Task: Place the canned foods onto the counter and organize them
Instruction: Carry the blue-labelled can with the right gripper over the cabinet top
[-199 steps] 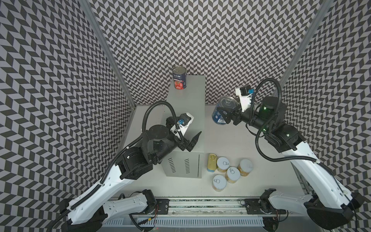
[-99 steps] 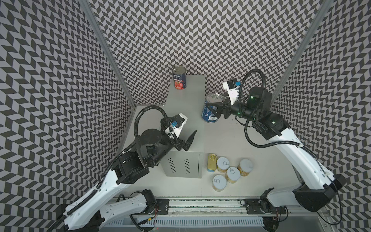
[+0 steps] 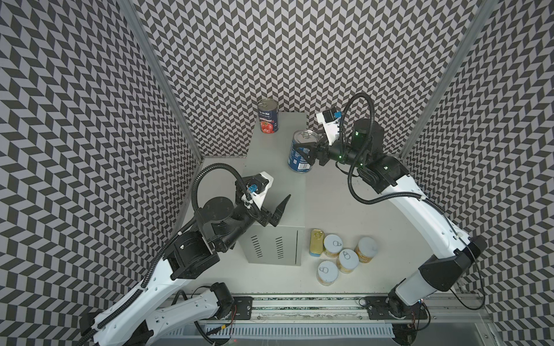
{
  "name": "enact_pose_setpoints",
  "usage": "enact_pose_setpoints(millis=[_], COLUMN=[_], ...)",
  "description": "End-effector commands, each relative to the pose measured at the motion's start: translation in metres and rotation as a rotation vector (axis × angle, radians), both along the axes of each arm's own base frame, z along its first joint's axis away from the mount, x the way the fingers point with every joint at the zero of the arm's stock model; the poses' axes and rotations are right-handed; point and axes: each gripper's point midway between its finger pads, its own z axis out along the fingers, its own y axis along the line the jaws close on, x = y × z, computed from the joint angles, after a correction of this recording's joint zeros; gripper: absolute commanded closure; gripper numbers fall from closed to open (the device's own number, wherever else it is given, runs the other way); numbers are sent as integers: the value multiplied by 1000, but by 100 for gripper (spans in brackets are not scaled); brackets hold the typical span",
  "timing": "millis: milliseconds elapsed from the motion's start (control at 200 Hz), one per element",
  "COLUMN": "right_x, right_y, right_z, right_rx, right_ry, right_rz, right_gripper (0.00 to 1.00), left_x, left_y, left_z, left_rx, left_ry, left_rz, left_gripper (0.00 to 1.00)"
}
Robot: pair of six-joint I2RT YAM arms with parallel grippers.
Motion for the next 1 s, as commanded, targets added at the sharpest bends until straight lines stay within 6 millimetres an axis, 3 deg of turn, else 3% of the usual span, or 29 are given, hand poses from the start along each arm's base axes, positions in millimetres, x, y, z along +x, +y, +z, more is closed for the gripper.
enact_pose_setpoints(millis=[0,330,996], right_x=[-5,8,3], right_y=[6,21,14], right_z=[71,59,48], right_rx=[118,78,45], right_ry=[-213,-220,-216], right_rz=[-11,-63,-96], right_gripper=[33,26,4], left_x=[-3,-3,3], left_y=[3,-2,-9], left_z=[9,5,1], left_rx=[-34,-35,-32], left_ry=[-33,-21,8], left_rz=[-10,-34,-55], left_gripper=[0,0,0])
